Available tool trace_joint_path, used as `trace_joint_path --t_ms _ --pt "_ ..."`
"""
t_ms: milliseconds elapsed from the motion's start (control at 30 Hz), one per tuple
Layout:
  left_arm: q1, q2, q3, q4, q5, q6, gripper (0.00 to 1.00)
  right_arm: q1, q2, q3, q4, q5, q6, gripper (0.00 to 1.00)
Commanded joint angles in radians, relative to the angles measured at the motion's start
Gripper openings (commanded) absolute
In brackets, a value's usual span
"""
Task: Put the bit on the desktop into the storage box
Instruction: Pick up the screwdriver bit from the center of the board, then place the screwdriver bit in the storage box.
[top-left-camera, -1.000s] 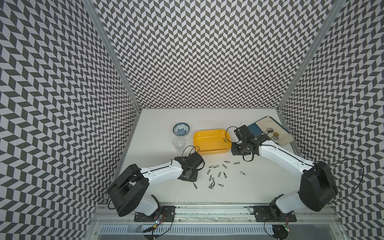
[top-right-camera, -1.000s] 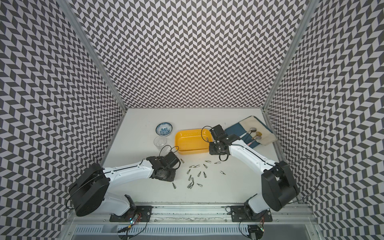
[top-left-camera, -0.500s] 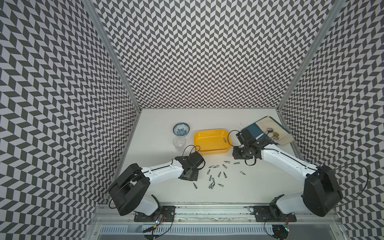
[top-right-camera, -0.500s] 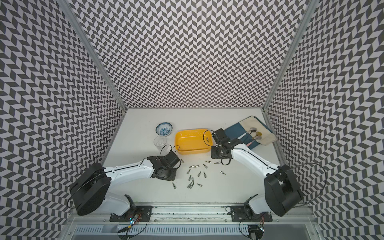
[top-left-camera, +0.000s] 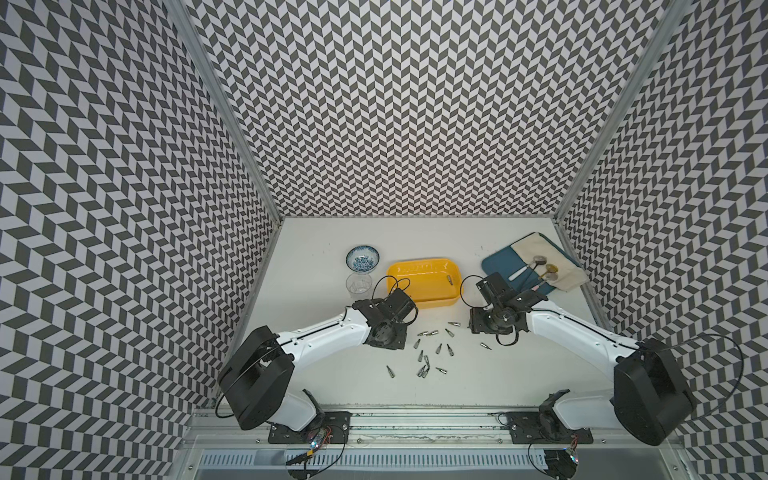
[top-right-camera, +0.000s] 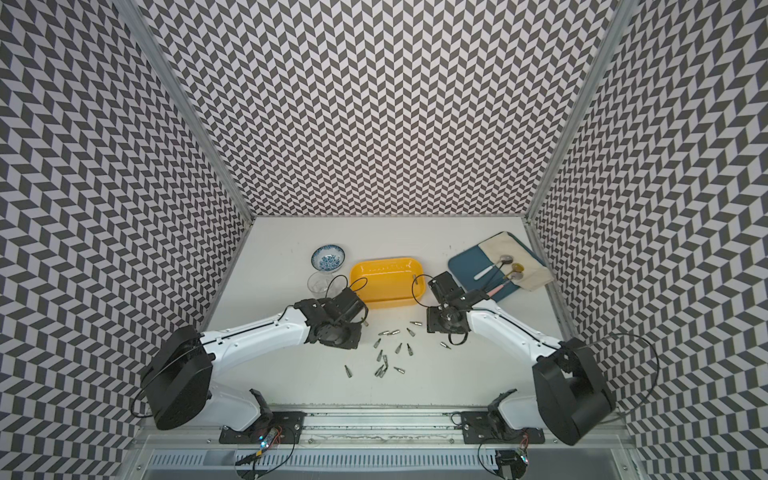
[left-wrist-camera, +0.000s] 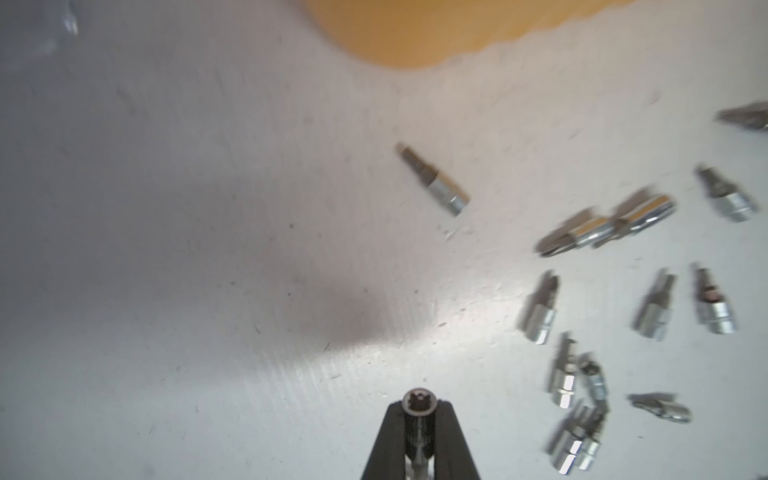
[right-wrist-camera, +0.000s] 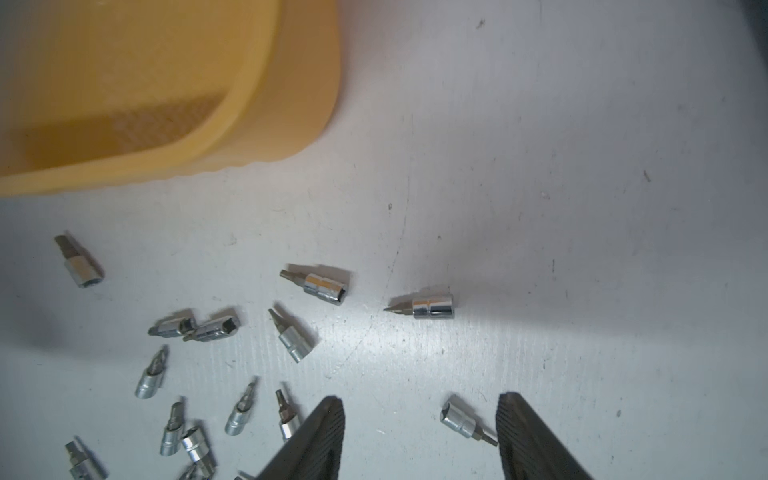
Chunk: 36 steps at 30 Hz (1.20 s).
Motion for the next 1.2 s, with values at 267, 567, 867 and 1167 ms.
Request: trace_joint_path --t_ms 267,567,867,1167 --pt "0.050 0.153 0.364 -0.109 -0.002 0.168 0.00 -0.004 -0.025 0.005 0.056 0.013 0.031 0.63" --pt "0.145 0.412 0.621 -0.085 0.035 0.276 0.00 -0.004 -0.040 0.020 0.038 -0.007 0.038 0.62" --pt "0.199 0.623 0.802 -0.081 0.018 0.344 0.00 -0.006 -0.035 -0.002 0.054 -0.022 0.038 0.62" --pt "0.218 0.719 0.846 -0.051 0.015 0.367 0.00 -0.006 -0.009 -0.012 0.054 -0.026 0.026 0.62"
